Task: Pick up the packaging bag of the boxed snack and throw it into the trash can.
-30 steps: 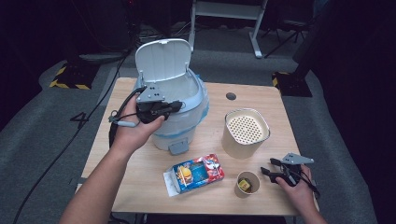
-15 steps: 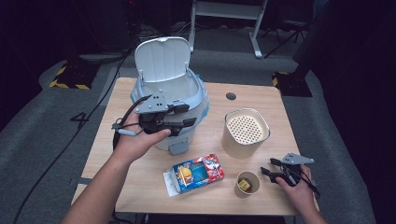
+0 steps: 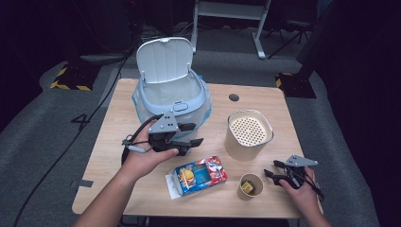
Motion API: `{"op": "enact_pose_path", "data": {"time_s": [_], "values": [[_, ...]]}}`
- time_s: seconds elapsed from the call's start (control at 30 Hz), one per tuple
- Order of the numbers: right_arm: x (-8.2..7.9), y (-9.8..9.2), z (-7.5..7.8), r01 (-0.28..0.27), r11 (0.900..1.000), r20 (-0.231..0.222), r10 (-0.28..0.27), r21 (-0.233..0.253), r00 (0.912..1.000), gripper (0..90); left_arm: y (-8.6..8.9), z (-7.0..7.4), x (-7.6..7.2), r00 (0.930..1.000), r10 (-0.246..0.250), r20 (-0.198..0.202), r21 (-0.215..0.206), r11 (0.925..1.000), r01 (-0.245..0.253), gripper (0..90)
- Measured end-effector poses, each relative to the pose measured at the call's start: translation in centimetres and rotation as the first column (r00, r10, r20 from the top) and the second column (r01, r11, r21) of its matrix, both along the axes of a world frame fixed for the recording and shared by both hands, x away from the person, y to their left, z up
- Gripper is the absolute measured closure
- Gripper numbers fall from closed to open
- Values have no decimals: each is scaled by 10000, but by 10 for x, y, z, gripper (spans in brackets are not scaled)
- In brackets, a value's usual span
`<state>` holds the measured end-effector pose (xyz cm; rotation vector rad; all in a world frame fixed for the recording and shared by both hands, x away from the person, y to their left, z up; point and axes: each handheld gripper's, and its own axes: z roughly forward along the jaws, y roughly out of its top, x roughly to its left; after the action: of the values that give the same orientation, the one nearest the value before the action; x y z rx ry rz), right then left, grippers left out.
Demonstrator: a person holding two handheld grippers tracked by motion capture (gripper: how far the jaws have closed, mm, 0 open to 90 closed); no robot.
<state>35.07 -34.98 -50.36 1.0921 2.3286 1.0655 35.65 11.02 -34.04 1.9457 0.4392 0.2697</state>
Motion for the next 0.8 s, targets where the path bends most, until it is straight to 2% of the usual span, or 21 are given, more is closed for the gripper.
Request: {"op": "enact_pose_path", "data": {"time_s": [0.3,0.43,0.57,0.67,0.8], "values": [[0,0,0,-1,10000,-2,1,2,10000,370,-10,-45,1,9963,-71,-856,493,9987,113,446],[0,0,0,-2,10000,-1,2,2,10000,370,-16,-64,5,9934,-13,-1149,991,9950,127,436],[0,0,0,-2,10000,0,2,2,10000,370,-22,-83,9,9872,80,-1591,1376,9904,142,447],[0,0,0,0,10000,-1,0,-1,10000,370,-27,-96,12,9796,-7,-2008,1618,9862,339,473],[0,0,0,-2,10000,-2,2,1,10000,370,-34,-108,16,9727,-97,-2319,2120,9754,603,506]]}}
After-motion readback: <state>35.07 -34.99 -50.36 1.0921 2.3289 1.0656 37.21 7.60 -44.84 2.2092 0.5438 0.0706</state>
